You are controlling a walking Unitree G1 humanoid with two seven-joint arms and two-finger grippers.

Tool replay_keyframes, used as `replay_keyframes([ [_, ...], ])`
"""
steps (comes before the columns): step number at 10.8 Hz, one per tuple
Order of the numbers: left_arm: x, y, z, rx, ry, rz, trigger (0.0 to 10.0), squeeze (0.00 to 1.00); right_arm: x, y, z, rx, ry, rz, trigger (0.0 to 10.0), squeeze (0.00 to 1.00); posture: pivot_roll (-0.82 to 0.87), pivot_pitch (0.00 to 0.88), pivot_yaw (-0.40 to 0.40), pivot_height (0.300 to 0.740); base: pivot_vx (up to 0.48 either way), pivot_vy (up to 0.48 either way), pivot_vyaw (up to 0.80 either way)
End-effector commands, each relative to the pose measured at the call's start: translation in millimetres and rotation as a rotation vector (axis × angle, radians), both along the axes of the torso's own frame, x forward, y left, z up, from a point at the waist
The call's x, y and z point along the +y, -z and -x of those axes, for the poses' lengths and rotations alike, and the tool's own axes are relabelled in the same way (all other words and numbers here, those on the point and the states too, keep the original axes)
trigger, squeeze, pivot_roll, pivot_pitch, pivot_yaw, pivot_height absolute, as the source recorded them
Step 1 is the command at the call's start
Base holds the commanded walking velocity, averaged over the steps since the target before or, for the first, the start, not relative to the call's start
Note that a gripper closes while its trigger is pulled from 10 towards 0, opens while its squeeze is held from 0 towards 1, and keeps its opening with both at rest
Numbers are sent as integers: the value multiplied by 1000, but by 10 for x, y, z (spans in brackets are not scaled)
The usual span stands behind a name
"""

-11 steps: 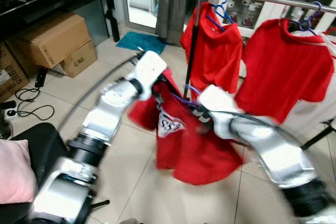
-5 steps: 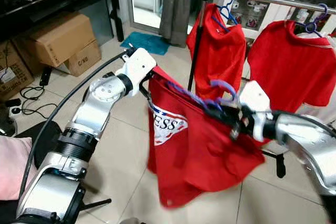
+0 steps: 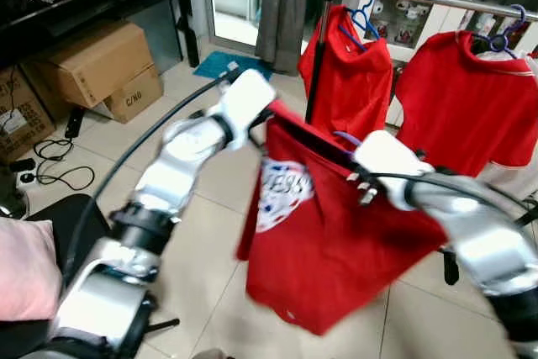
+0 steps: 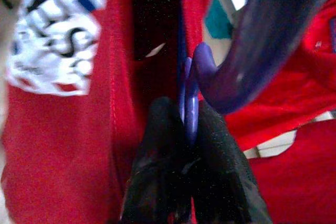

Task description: Hang hanger

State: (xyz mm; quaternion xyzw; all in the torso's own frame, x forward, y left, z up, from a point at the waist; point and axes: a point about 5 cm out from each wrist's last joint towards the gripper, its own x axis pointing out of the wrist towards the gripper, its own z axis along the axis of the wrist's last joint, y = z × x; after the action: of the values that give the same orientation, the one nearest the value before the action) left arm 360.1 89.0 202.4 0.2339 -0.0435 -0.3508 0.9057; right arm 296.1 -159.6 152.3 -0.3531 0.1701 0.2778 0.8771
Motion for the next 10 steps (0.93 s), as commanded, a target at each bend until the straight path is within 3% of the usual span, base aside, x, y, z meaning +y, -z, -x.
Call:
replay_keyframes([
  [1, -27, -175, -37, -60, -6, 13, 0, 0, -30, 199, 25, 104, 5, 97, 0, 0, -49, 0, 22, 740, 0, 0, 0],
  [2, -58, -168, -59, -74, -12, -19, 0, 0, 44, 254, 44, 163, -42, 121, 0, 0, -44, 0, 17, 740, 0, 0, 0],
  [3, -11, -154, -79, -85, -31, -61, 0, 0, 9, 211, 82, 208, -75, 111, 0, 0, -46, 0, 14, 740, 0, 0, 0],
  [4, 63, -110, -87, -90, -47, -118, 0, 0, -26, 76, 100, 230, -87, 8, 0, 0, -45, 0, 12, 740, 0, 0, 0],
  [6, 235, 41, -103, -65, -88, -220, 0, 0, -239, -169, 120, 209, -93, -5, 0, 0, -48, 0, 12, 740, 0, 0, 0],
  [7, 445, 115, -129, -48, -149, -275, 0, 0, -430, -363, 213, 214, -124, -26, 0, 0, -49, 0, 13, 740, 0, 0, 0],
  [8, 528, 116, -145, -47, -178, -279, 0, 0, -445, -447, 270, 227, -173, -100, 0, 0, -50, 0, 13, 740, 0, 0, 0],
  [9, 705, 46, -201, -59, -260, -259, 0, 0, -471, -563, 419, 254, -315, -192, 0, 0, -51, 0, 15, 740, 0, 0, 0],
  [10, 836, -77, -248, -67, -323, -175, 0, 0, -534, -587, 455, 255, -321, -245, 0, 0, -48, 0, 15, 740, 0, 0, 0],
])
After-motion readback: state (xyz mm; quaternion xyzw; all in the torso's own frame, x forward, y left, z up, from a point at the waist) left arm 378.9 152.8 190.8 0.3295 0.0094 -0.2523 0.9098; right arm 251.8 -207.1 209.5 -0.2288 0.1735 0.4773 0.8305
